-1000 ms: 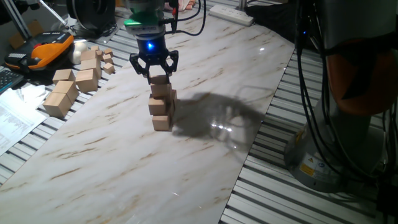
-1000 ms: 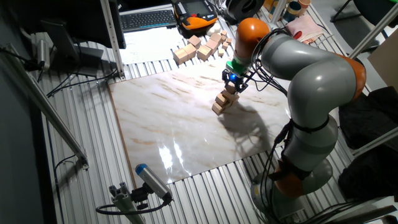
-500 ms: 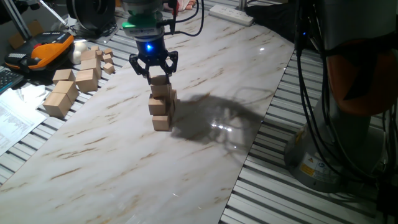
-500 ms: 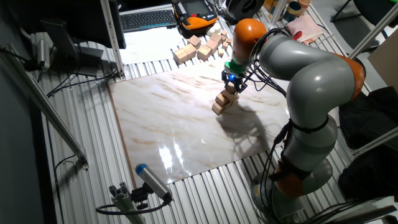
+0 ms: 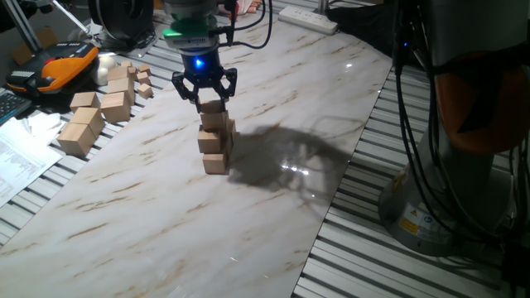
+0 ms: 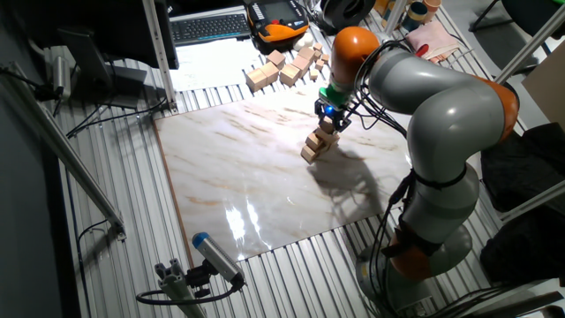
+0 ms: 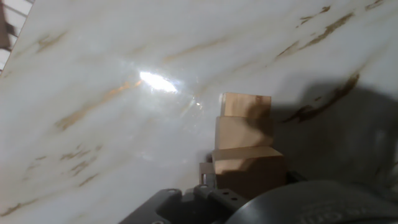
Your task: Stack the blocks into a pyramid shape
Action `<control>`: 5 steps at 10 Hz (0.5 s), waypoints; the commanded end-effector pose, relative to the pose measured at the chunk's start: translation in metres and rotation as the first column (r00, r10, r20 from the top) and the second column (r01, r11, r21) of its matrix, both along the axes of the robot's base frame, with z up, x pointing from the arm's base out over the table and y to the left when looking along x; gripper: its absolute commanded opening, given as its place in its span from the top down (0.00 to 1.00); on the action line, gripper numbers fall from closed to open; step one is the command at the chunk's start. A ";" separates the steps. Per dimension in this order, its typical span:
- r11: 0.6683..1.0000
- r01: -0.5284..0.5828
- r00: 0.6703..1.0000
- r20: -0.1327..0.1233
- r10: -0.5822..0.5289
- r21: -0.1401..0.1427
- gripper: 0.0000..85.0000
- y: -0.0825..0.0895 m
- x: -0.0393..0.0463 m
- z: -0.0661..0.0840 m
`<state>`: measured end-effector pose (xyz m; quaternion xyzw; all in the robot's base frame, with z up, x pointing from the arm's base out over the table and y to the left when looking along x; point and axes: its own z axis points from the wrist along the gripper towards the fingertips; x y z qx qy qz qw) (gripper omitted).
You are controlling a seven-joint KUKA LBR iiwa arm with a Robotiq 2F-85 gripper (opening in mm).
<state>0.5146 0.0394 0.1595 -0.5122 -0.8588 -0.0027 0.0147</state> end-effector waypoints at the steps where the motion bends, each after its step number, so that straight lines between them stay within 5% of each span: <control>1: 1.000 0.001 1.000 0.000 -0.001 -0.002 0.20 0.000 0.0000 0.000; 5: 1.000 -0.023 1.000 -0.011 0.023 -0.015 0.20 -0.001 0.0019 0.005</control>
